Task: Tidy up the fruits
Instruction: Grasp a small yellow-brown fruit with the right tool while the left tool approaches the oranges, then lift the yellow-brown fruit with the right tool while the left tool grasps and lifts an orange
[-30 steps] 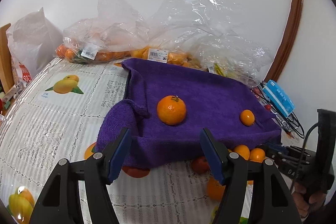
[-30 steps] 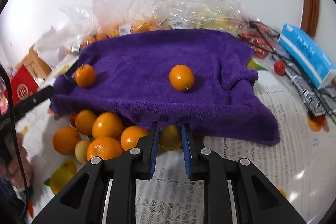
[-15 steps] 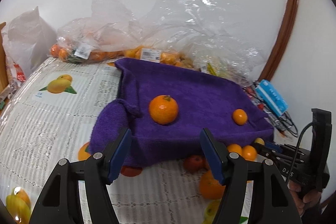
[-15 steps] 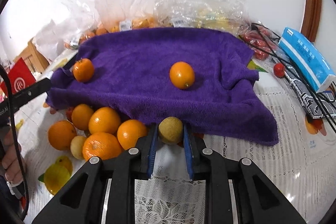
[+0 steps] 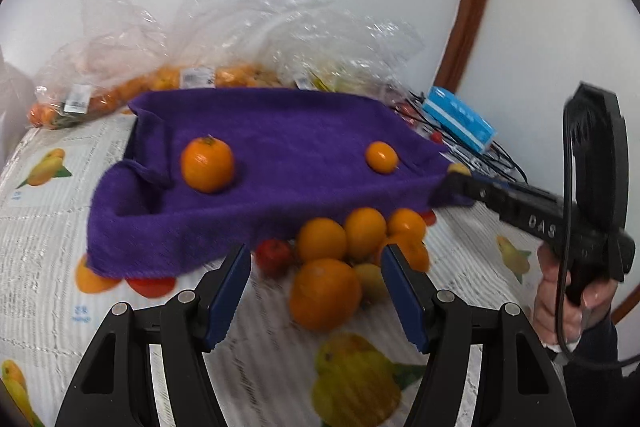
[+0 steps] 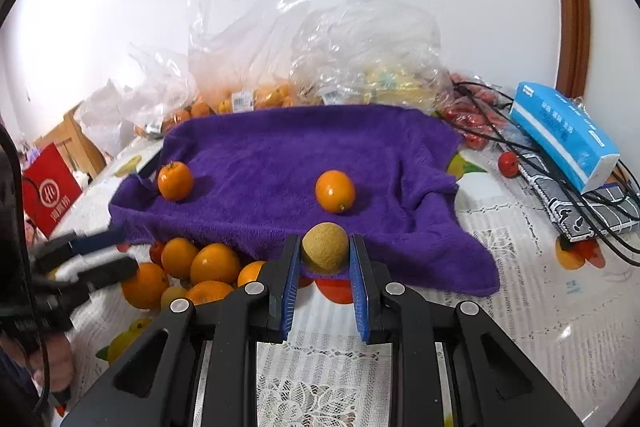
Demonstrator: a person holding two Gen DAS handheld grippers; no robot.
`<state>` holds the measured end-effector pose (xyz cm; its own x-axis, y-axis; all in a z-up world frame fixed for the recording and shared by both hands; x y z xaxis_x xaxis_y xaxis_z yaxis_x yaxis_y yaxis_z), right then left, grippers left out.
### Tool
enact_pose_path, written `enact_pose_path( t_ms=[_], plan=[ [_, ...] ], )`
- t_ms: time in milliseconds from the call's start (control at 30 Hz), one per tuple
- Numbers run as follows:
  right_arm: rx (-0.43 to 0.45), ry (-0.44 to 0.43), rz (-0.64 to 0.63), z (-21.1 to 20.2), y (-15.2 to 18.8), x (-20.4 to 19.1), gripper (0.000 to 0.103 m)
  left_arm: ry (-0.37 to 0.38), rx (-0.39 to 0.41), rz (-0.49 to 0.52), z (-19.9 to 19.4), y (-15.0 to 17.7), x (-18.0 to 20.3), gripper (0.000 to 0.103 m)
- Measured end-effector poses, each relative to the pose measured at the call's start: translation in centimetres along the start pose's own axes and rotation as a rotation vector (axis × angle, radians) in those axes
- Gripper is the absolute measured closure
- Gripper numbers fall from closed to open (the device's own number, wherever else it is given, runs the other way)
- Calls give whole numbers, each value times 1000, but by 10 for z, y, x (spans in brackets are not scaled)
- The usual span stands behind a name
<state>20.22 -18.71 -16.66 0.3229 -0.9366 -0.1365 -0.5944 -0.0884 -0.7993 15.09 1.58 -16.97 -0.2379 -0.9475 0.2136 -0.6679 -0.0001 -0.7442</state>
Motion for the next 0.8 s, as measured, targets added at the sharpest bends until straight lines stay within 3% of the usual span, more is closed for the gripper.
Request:
enact_pose_path(
  t_ms=[133,300,400,667,800],
  plan=[
    [0,-7,24,-2,-1,4,79,2,-50,-3,7,5,5,38],
    [15,-22,41,-5,-2,6,79,-3,-101,-67,15,9,-2,65],
    [7,-23,58,-4,-1,10,79,-14,-92,-116,10,12,-10,68],
    [16,-24,83,-7,-1,14,79,-67,-70,-159,-3,17,-22,64],
    [-3,-28,89,-4,0,15,79,-94,-117,-140,10,15,-18,62]
  ],
)
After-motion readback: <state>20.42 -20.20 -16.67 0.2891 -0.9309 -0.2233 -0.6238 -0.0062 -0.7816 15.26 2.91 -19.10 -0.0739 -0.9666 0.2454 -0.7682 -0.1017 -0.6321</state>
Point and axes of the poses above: each gripper's, at about its wrist camera, not at the fingertips, and z roughly the way its jaws point, x to its right, y to its underside, the point moved 2 cm from there along z, roughly the way its jaws point, and after that the axes turned 1 degree about -x, right-handed, at the moved point
